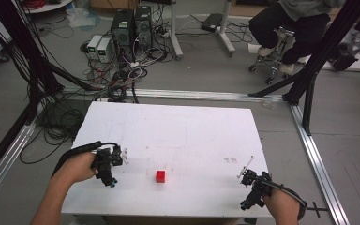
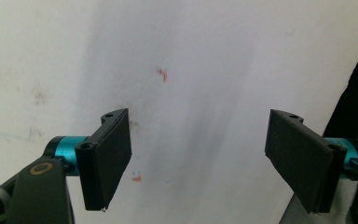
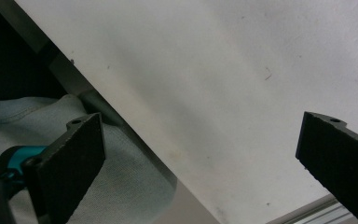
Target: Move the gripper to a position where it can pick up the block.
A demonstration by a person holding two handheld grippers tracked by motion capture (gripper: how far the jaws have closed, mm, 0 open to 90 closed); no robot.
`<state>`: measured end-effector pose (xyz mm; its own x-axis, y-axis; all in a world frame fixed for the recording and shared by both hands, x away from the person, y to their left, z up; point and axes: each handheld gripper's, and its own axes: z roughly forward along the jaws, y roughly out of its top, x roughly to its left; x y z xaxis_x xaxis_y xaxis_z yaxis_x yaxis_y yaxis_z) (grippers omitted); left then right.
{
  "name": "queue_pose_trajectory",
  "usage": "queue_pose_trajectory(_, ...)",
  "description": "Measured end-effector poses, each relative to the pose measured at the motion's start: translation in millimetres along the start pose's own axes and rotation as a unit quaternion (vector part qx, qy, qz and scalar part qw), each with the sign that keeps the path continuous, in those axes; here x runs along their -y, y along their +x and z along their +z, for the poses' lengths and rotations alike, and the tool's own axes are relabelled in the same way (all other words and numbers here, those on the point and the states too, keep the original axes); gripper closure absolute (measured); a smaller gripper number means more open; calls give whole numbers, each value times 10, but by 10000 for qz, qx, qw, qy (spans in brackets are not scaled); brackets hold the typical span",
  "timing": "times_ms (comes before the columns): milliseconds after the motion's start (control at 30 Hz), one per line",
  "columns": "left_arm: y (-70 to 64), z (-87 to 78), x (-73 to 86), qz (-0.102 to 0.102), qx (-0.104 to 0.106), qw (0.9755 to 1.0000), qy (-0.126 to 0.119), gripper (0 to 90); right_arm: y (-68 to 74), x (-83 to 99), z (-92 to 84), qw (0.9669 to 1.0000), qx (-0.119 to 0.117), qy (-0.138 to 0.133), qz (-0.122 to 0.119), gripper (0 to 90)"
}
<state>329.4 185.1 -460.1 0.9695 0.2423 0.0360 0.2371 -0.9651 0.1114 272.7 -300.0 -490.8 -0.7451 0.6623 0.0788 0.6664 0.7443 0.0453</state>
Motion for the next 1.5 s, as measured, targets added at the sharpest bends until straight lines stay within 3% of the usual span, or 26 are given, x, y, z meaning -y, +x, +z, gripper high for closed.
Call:
queue_pose_trajectory(267,8,-7,-391,589,43,9982,-75,230,-6,6,-6,10000,17,-22,-13,7)
queue_pose_trajectory(467,-6,7,-599,858,75,9962,-85,230,-7,5,-11,10000,16,-20,-27,7)
queue_pose_trajectory(800,-87,81,-1009,1400,163,9900,-8,230,-6,11,-17,10000,-3,-65,-34,7)
queue_pose_trajectory(1200,-183,214,-1279,1664,272,9856,84,230,11,-20,-5,9999,-7,-20,-117,7)
queue_pose_trajectory(1500,-229,314,-1402,1764,315,9837,143,230,18,-32,5,9999,-15,6,-118,7)
